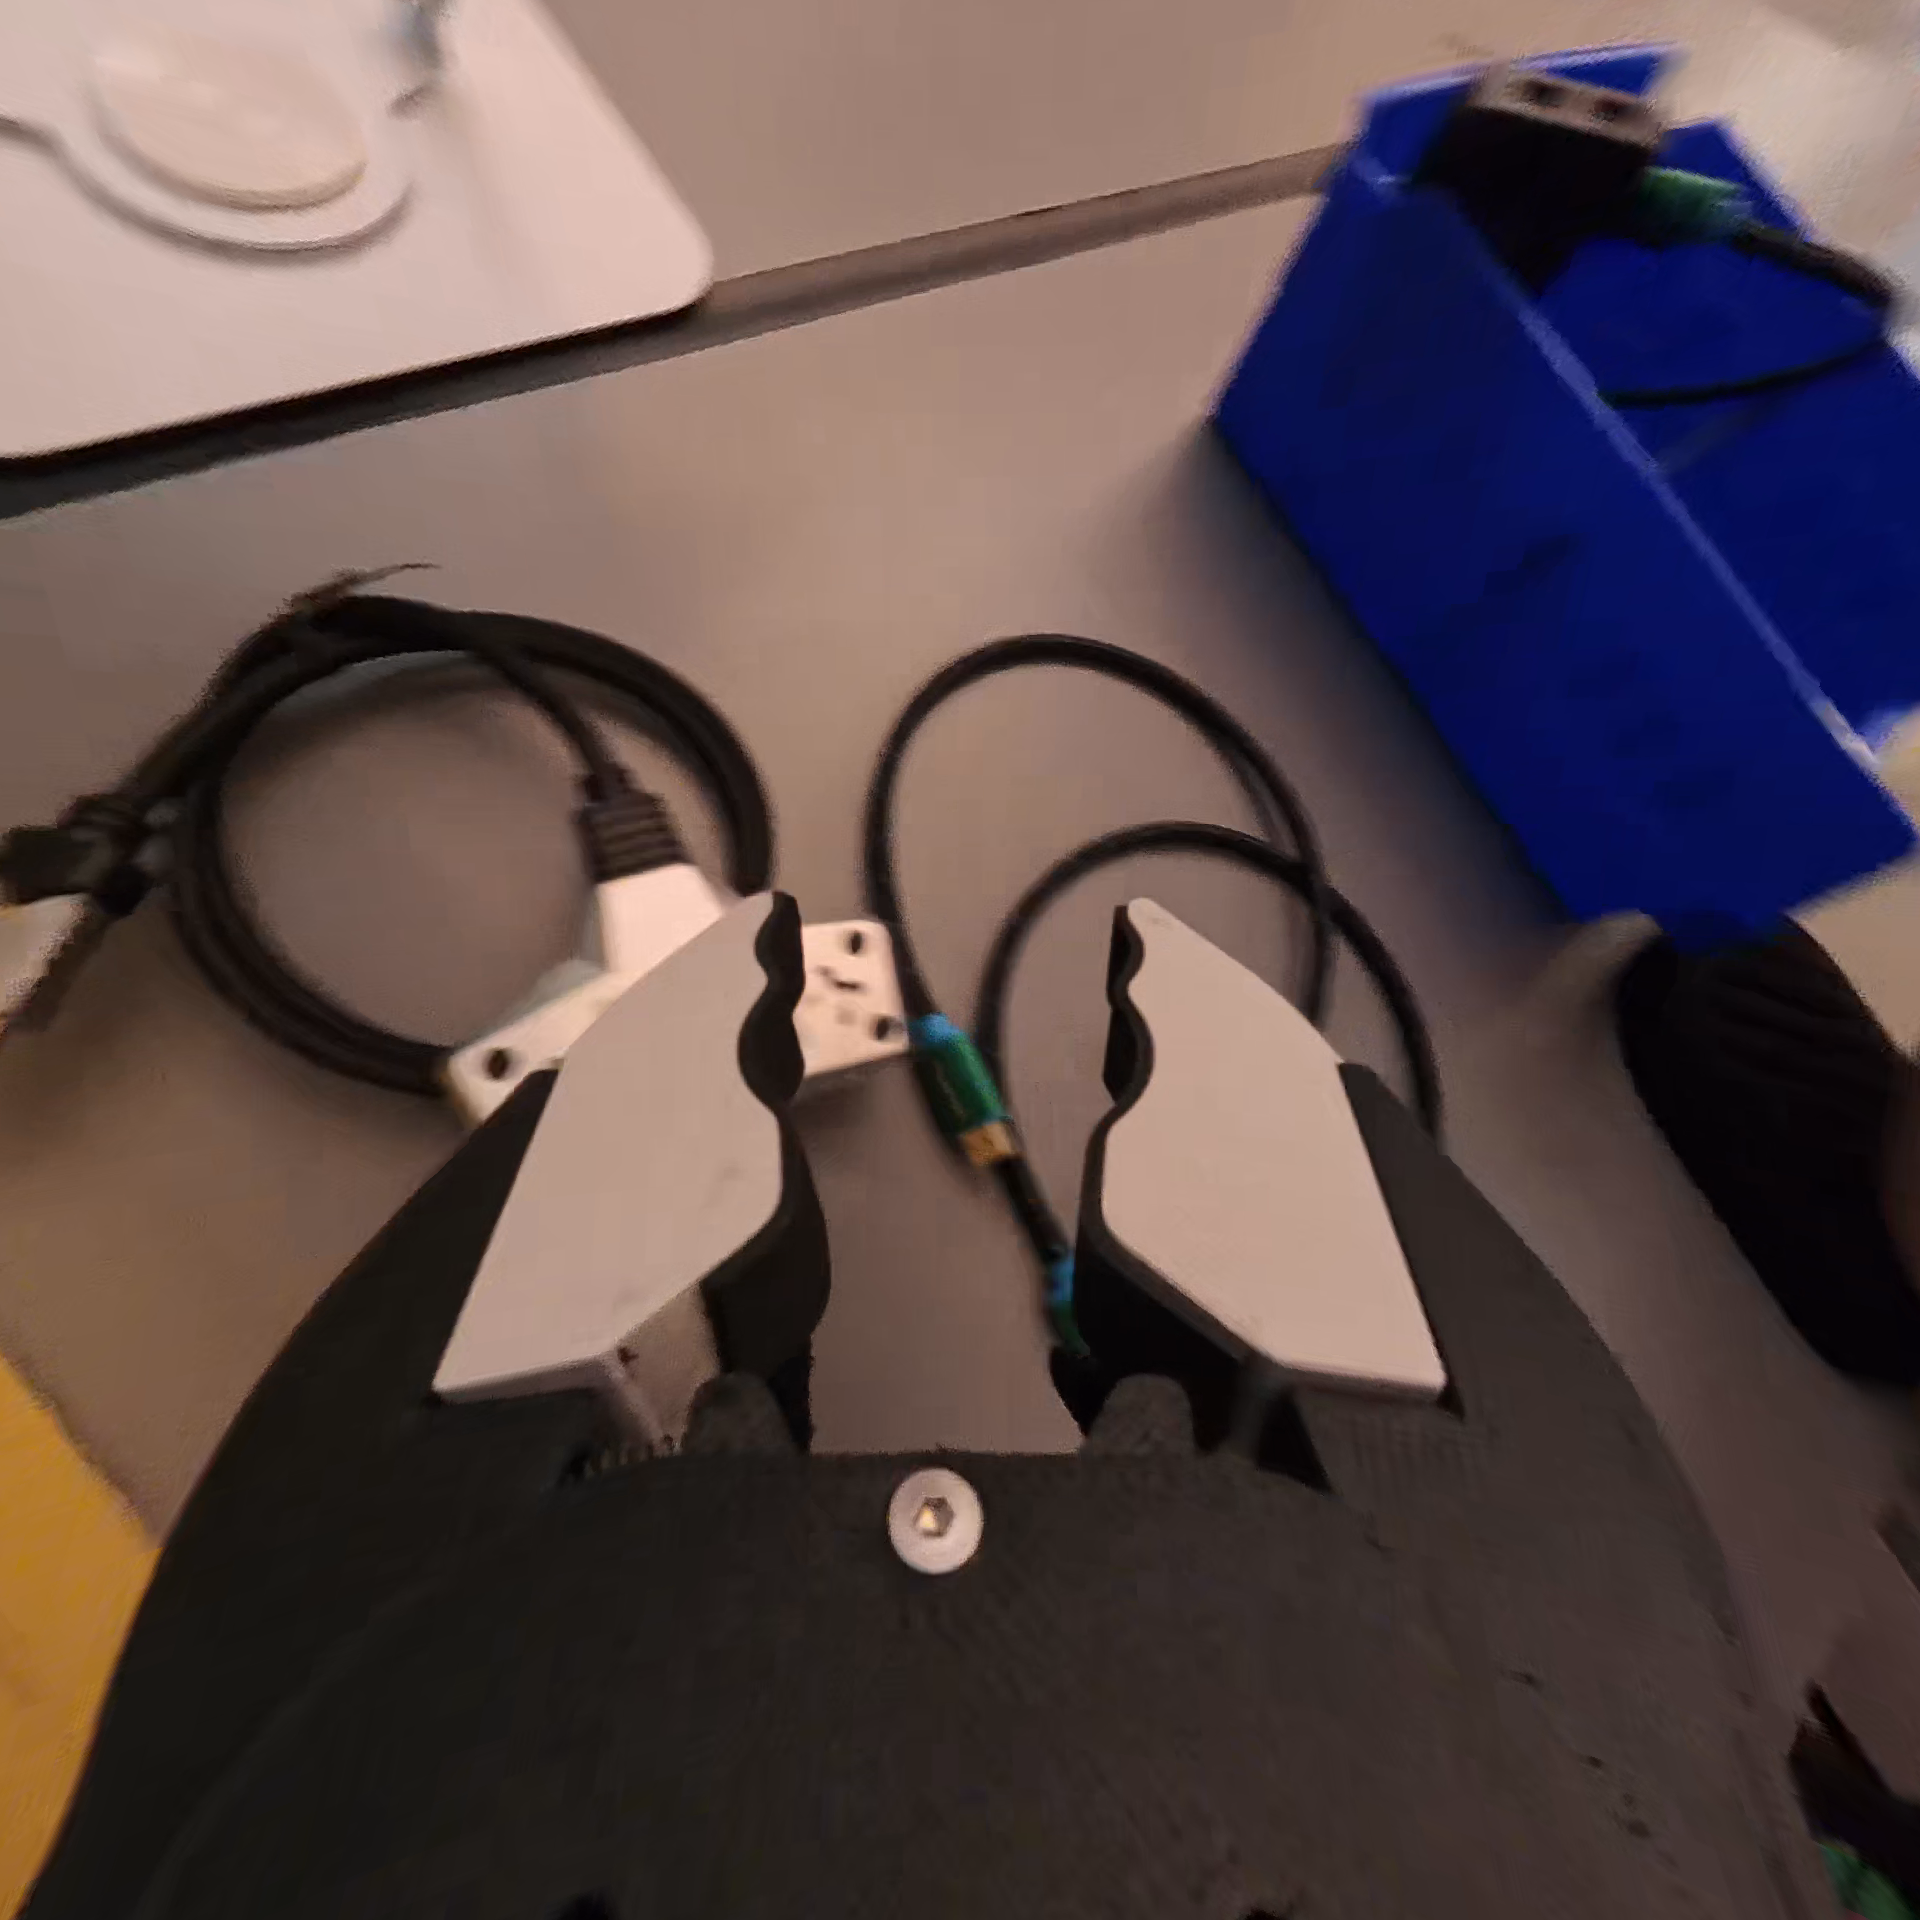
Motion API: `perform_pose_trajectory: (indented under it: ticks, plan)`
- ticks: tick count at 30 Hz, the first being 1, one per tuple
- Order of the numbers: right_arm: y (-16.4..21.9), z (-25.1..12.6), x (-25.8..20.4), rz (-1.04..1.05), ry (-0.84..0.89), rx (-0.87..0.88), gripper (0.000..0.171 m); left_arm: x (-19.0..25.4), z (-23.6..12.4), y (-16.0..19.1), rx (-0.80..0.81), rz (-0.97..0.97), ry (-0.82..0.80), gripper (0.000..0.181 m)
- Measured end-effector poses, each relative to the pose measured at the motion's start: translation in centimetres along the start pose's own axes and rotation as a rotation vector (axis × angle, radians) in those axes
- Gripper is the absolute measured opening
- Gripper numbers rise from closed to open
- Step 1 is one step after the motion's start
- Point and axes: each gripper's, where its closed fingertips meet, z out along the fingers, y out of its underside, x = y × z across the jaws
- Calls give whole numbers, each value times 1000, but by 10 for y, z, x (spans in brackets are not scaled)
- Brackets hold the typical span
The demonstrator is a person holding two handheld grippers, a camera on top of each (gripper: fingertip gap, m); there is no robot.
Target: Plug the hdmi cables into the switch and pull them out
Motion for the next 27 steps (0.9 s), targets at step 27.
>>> perform_pose_trajectory:
  ticks: [27]
  plan:
    - [-46,-3,-1,-194,109,177,31,100,-24,57,-134,14,570,10]
